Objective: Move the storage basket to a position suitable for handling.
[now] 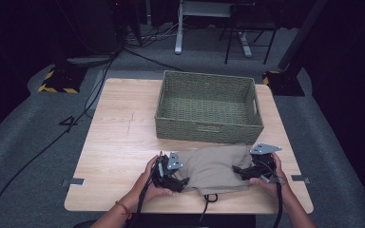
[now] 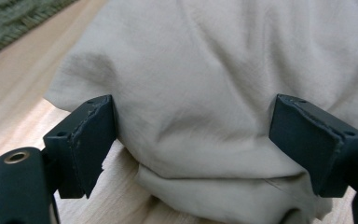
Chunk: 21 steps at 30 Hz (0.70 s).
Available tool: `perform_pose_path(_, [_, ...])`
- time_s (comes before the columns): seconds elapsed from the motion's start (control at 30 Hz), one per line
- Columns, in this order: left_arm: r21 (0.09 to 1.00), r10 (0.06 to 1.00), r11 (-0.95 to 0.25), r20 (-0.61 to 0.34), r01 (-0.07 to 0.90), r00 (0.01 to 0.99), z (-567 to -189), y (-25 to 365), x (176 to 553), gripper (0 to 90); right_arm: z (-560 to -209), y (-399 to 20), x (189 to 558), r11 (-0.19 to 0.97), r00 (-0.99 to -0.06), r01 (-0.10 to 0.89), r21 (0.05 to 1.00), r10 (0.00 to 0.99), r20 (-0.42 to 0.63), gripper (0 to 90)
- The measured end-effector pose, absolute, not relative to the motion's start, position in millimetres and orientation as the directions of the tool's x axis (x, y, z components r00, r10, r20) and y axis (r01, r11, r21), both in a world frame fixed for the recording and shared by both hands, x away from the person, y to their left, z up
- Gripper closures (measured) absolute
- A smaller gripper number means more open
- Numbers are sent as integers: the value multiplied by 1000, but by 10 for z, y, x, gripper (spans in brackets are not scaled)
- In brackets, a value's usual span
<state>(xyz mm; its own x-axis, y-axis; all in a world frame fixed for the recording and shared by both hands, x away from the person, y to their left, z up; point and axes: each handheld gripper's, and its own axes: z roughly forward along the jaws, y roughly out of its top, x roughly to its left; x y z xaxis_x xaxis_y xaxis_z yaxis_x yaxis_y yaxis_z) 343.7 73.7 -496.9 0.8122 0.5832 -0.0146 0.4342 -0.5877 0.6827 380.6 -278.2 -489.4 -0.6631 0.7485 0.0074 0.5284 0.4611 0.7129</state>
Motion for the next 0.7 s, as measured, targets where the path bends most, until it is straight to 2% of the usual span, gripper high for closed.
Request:
perform_pose_path(0.13, [663,582,-604,-14,443,813,-4966,722,3440,125,-4937,-2799,3904,453,-687,559,695,722,82,0])
perform_pose_path(0.23, [664,533,-637,14,390,846,-4863,774,3382,148,-4991,-2819,3963,424,-694,585,691,703,156,0])
perform_pose_path(0.27, [676,527,-630,12,381,850,-4826,807,3353,174,-4996,-2820,3963,426,-699,579,695,699,153,0])
perform_pose_path(0.33, [692,530,-611,-4,385,848,-4785,864,3294,157,-4995,-2818,3956,424,-695,582,694,702,155,1])
perform_pose_path(0.43, [666,523,-628,-22,403,852,-4801,871,3194,156,-4995,-2818,3952,425,-696,578,696,702,150,2])
perform_pose_path(0.57, [628,567,-658,50,416,822,-4889,775,3105,149,-4993,-2816,3953,426,-696,580,695,702,151,3])
perform_pose_path(0.63, [616,562,-670,56,414,825,-4942,724,3147,111,-4991,-2813,3955,429,-697,580,693,702,149,3])
perform_pose_path(0.7, [612,569,-667,49,426,821,-4967,703,3198,11,-4988,-2809,3955,432,-699,577,693,700,145,4])
